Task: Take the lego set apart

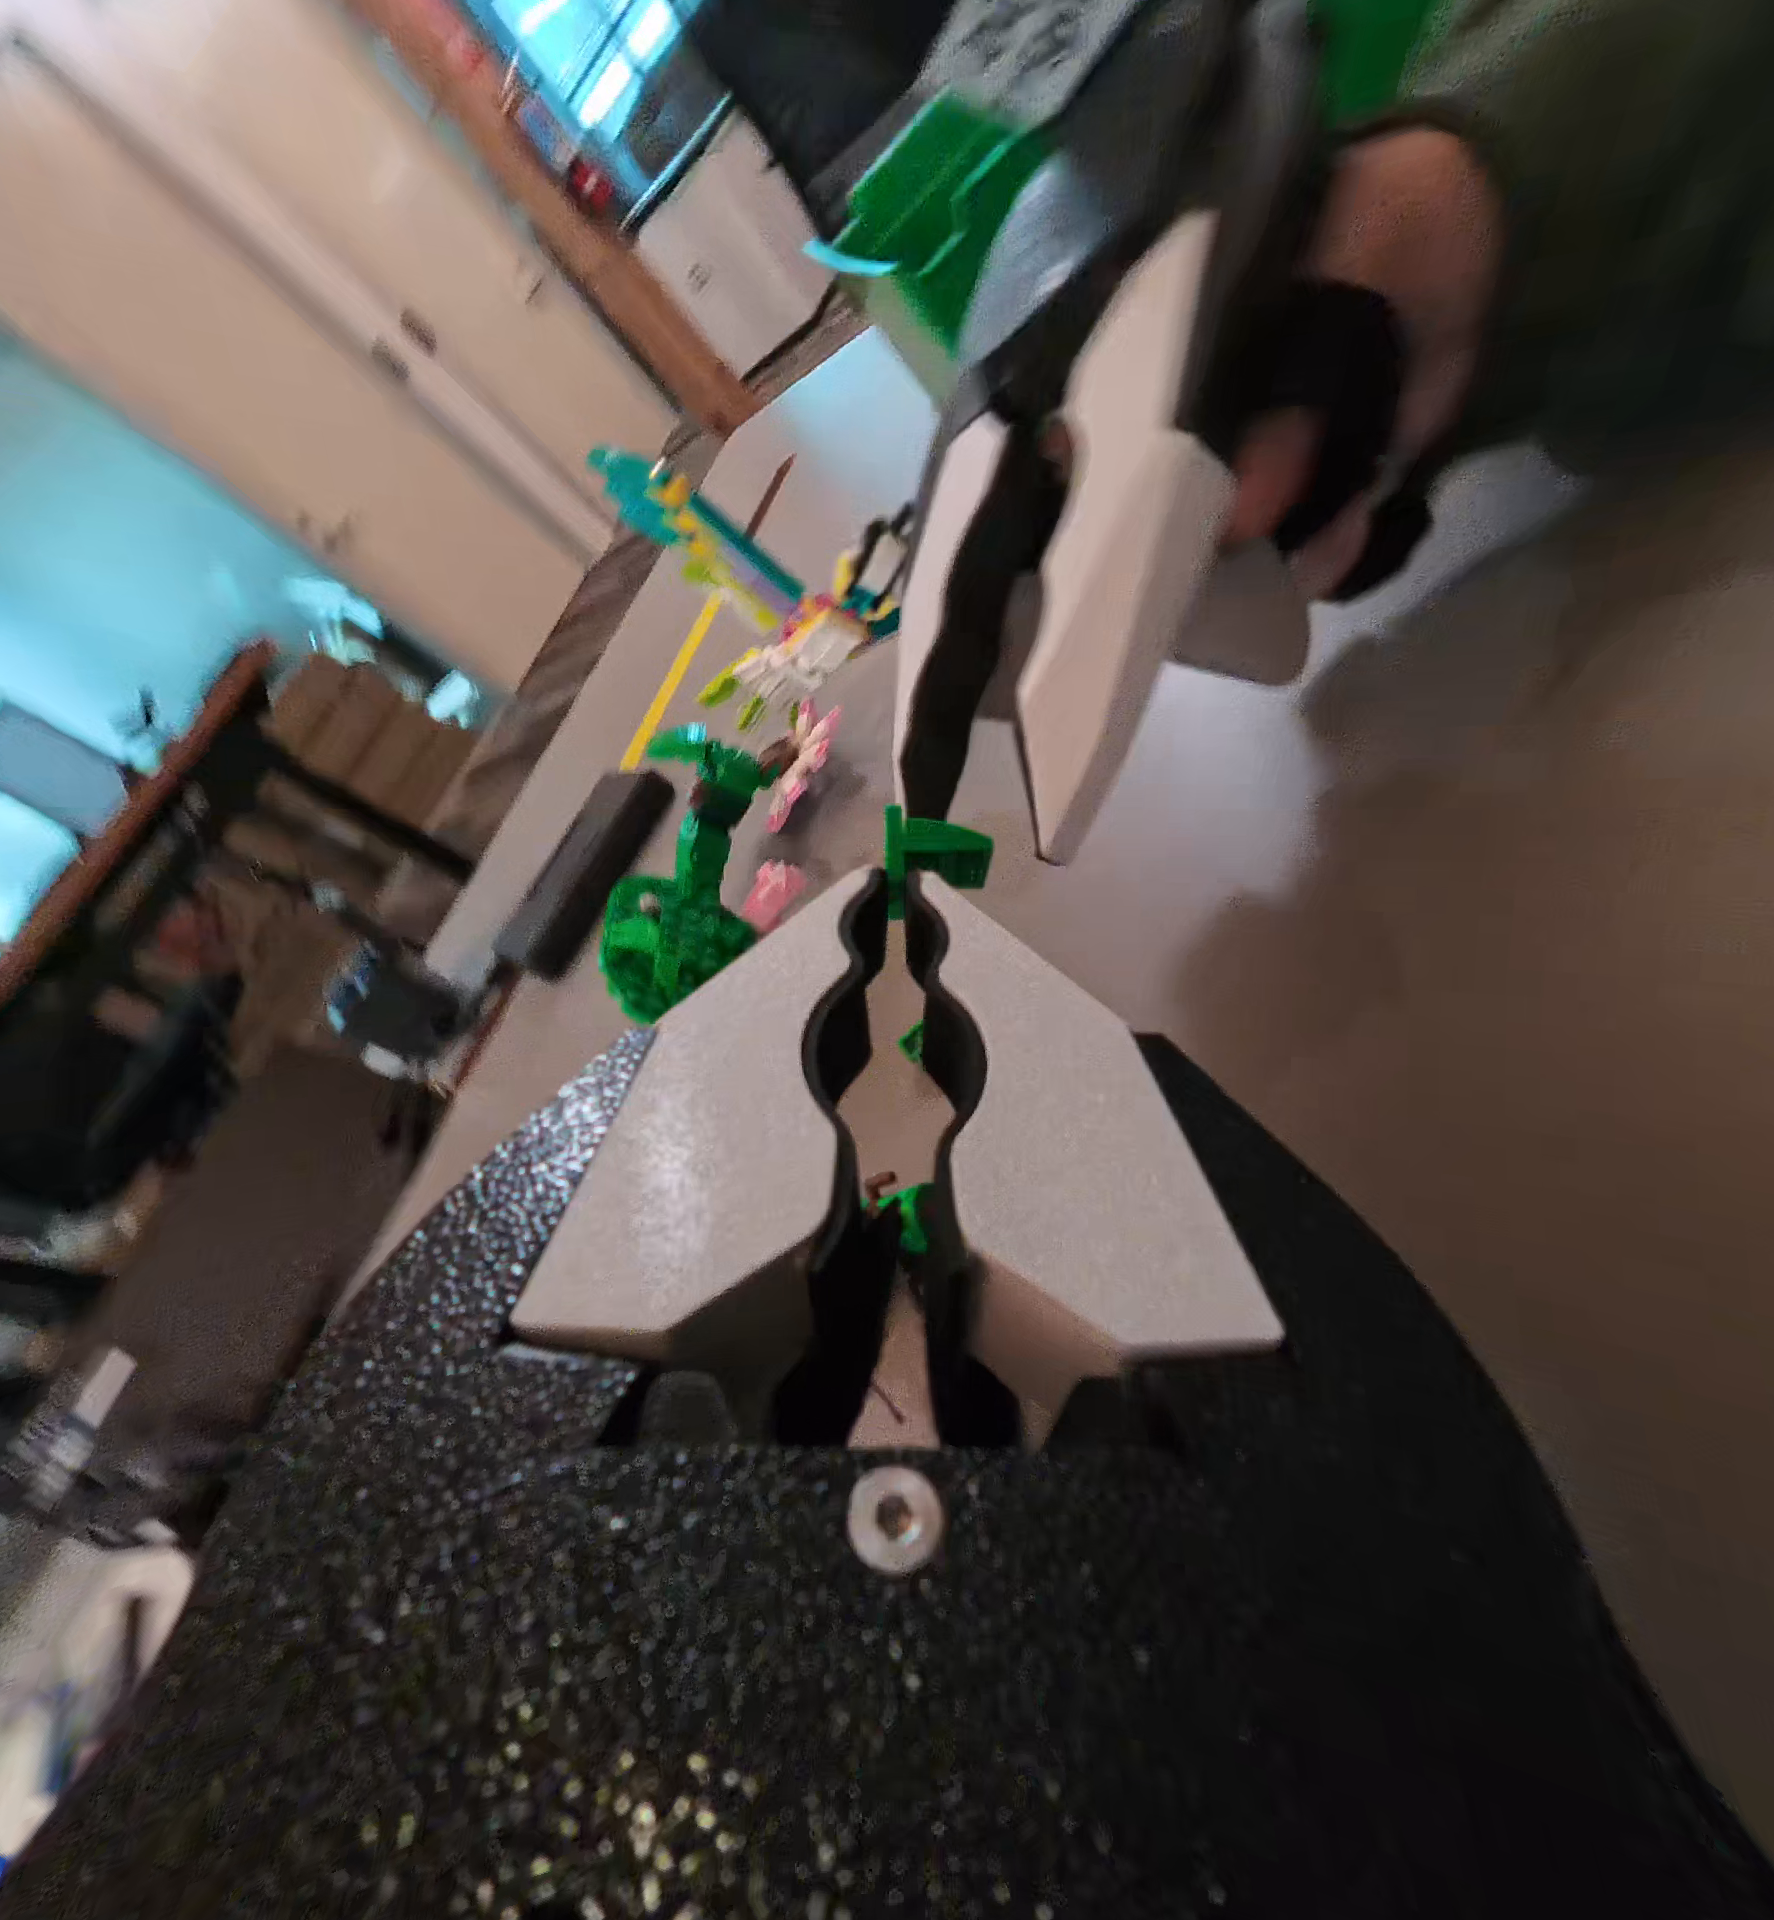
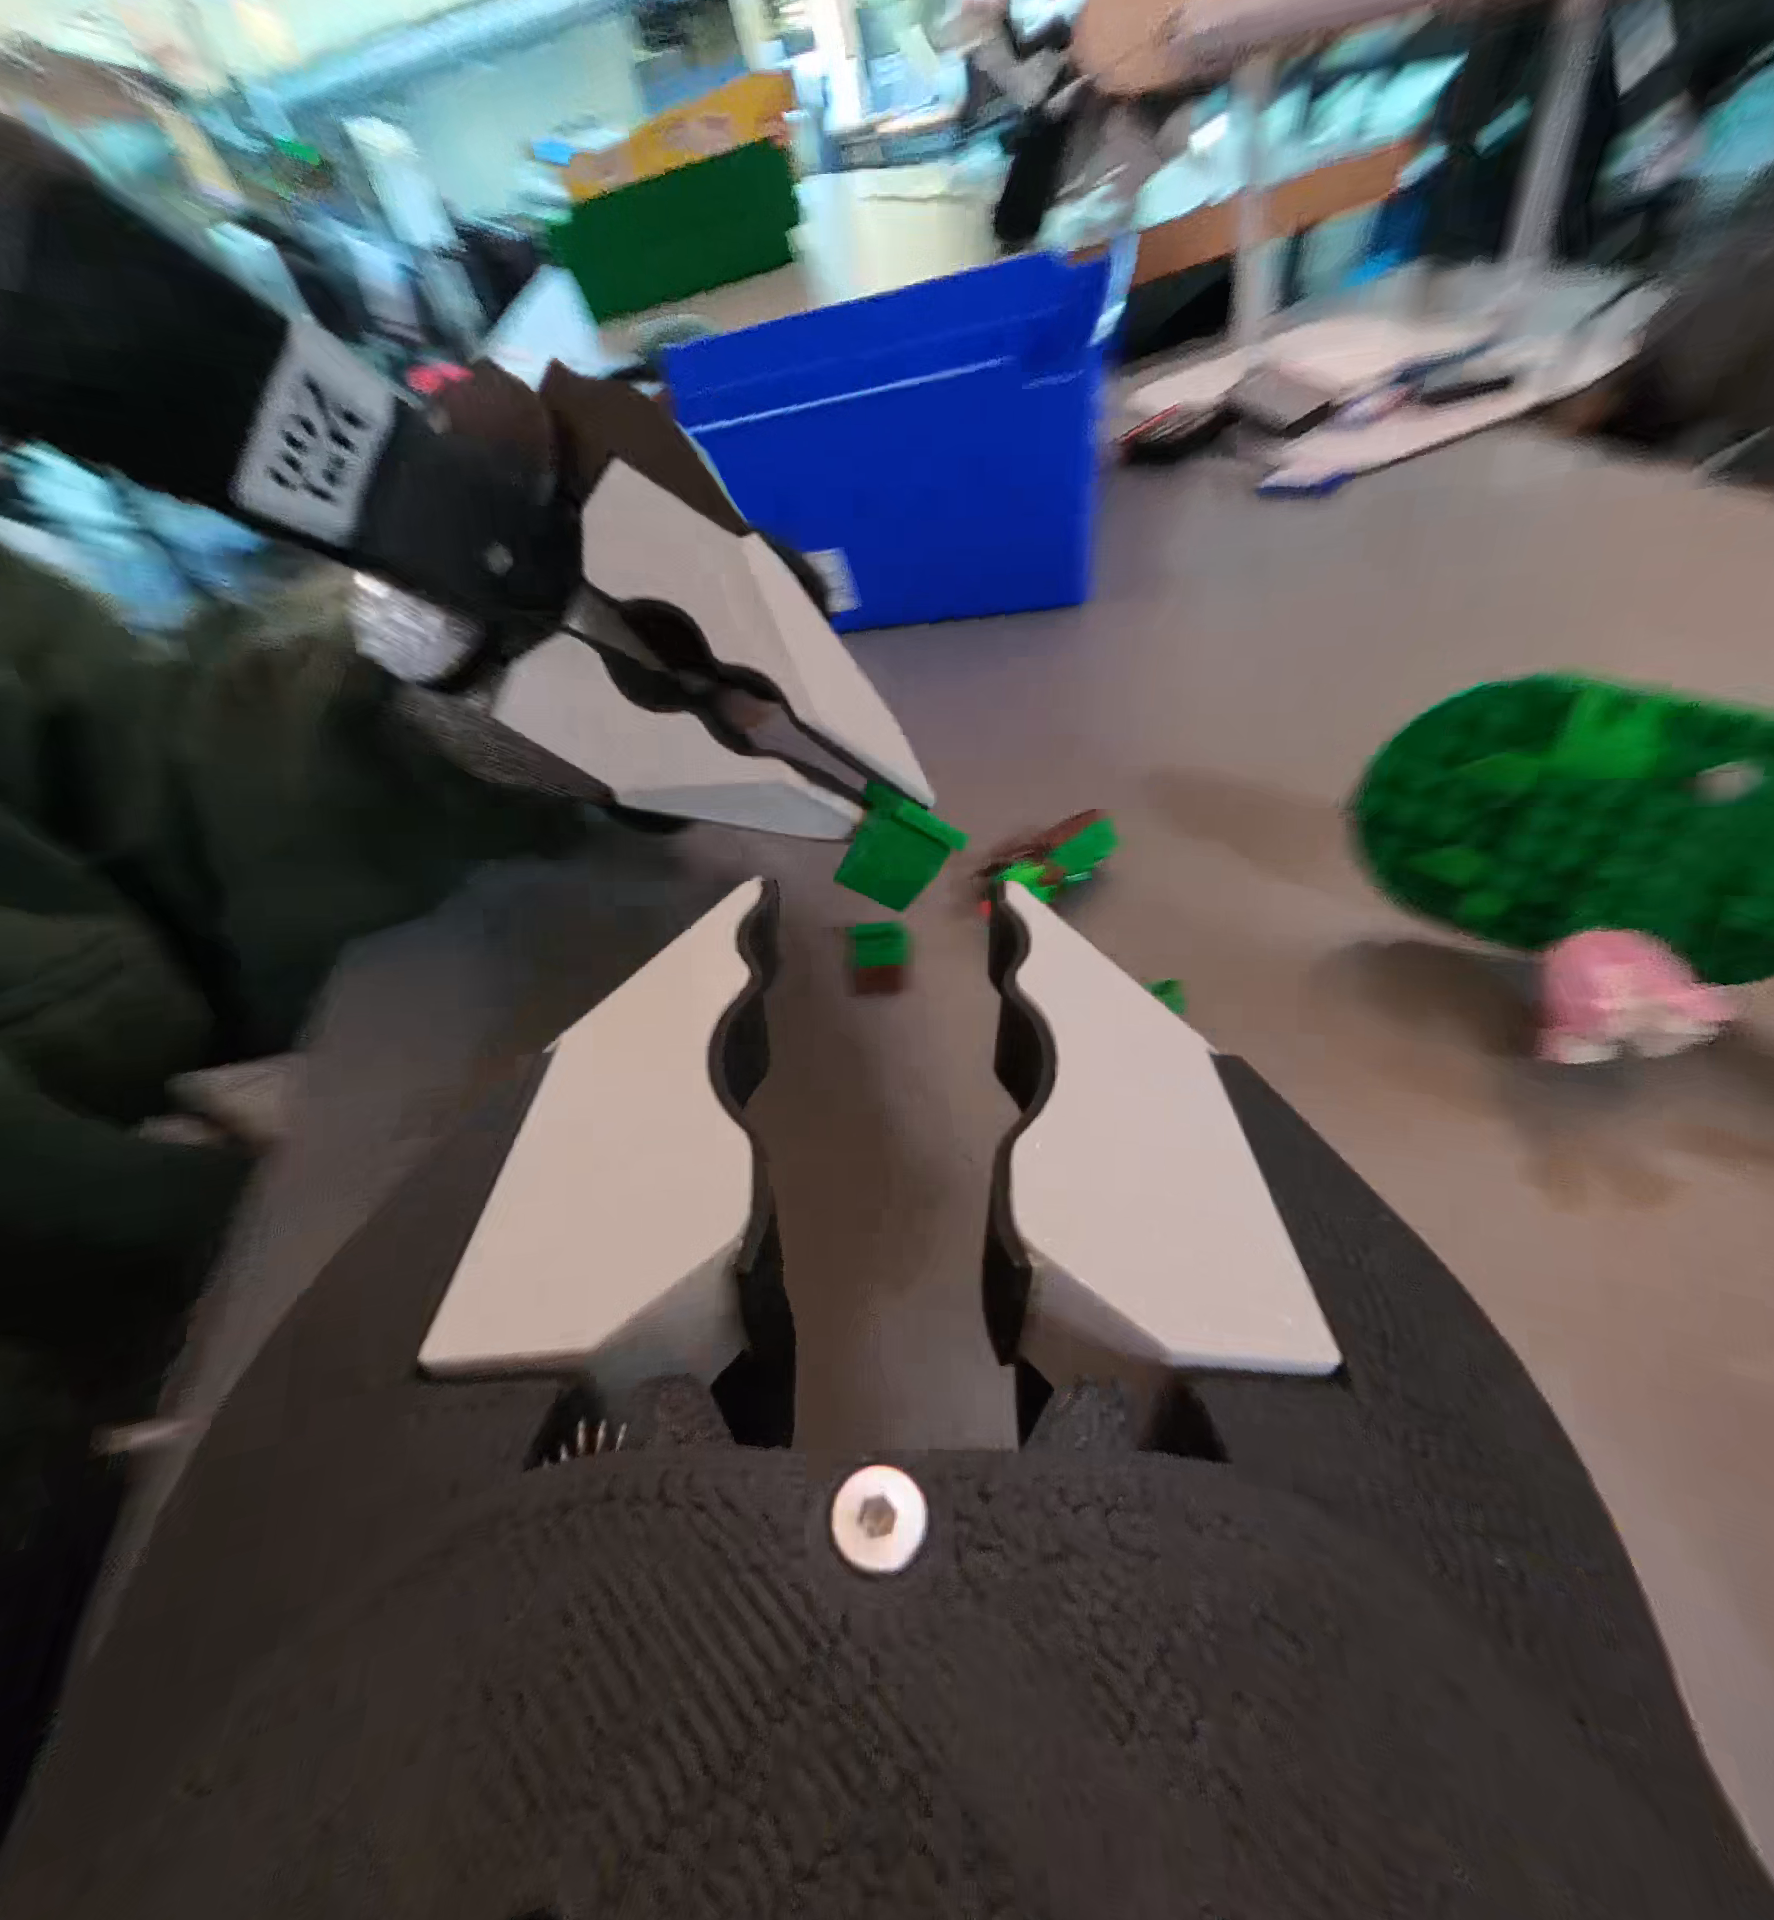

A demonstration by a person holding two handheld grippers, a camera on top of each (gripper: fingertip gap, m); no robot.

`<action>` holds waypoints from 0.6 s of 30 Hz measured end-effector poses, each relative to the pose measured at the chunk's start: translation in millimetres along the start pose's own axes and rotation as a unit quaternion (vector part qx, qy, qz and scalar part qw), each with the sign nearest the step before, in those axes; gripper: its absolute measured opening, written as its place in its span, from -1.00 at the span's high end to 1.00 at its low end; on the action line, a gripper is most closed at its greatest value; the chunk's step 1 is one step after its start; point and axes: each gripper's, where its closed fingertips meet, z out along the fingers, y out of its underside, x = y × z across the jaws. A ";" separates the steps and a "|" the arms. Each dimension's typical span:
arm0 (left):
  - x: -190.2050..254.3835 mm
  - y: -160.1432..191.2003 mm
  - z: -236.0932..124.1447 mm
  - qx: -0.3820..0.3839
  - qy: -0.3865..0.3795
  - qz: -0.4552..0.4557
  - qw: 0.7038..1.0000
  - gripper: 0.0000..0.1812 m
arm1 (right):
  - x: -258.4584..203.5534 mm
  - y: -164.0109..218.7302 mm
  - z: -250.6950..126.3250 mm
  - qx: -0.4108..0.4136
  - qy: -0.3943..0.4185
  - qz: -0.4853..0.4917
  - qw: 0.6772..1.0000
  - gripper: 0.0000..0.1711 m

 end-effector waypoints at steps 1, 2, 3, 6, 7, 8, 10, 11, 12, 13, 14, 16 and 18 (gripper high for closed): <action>-5.3 3.5 2.0 -0.005 -0.005 -0.048 0.999 0.99 | 8.0 -4.3 -1.2 0.008 0.051 -0.048 0.998 0.60; -7.3 5.4 3.4 -0.004 -0.001 -0.089 0.996 1.00 | 13.2 -9.6 -3.3 0.018 0.098 -0.097 0.990 0.69; -7.9 6.7 4.5 -0.002 0.005 -0.118 0.993 0.99 | 14.6 -13.7 -4.2 0.023 0.133 -0.141 0.981 0.74; -9.1 8.6 6.0 -0.002 0.007 -0.154 0.988 0.99 | 16.3 -16.6 0.0 0.005 0.208 -0.227 0.951 0.76; -8.6 7.3 6.4 0.001 0.011 -0.168 0.986 0.99 | 16.8 -16.4 1.9 0.000 0.223 -0.243 0.944 0.78; -8.3 6.7 6.9 0.002 0.012 -0.177 0.984 0.99 | 17.3 -15.8 3.5 -0.005 0.234 -0.254 0.938 0.81; -9.8 7.6 7.2 -0.002 0.005 -0.180 0.984 0.99 | 18.0 -15.7 4.5 -0.007 0.247 -0.263 0.933 0.90; -10.2 7.5 7.3 -0.002 0.005 -0.183 0.983 0.99 | 18.4 -15.9 4.4 -0.006 0.250 -0.259 0.933 0.91; -10.5 7.9 7.4 -0.003 0.004 -0.185 0.983 0.99 | 19.1 -16.1 4.2 -0.007 0.253 -0.253 0.934 0.92; -10.5 8.3 7.4 -0.003 0.005 -0.187 0.982 0.99 | 20.1 -16.5 3.4 -0.009 0.257 -0.253 0.933 0.95; -10.9 7.6 7.0 0.000 0.005 -0.192 0.981 0.99 | 20.7 -17.4 2.4 -0.011 0.260 -0.256 0.931 0.97; -11.7 5.3 6.0 0.005 0.005 -0.194 0.981 0.99 | 19.8 -19.6 1.0 -0.011 0.258 -0.262 0.930 0.97; -10.5 1.9 3.3 0.012 0.017 -0.193 0.981 0.99 | 16.1 -21.5 -0.2 -0.009 0.239 -0.274 0.932 0.97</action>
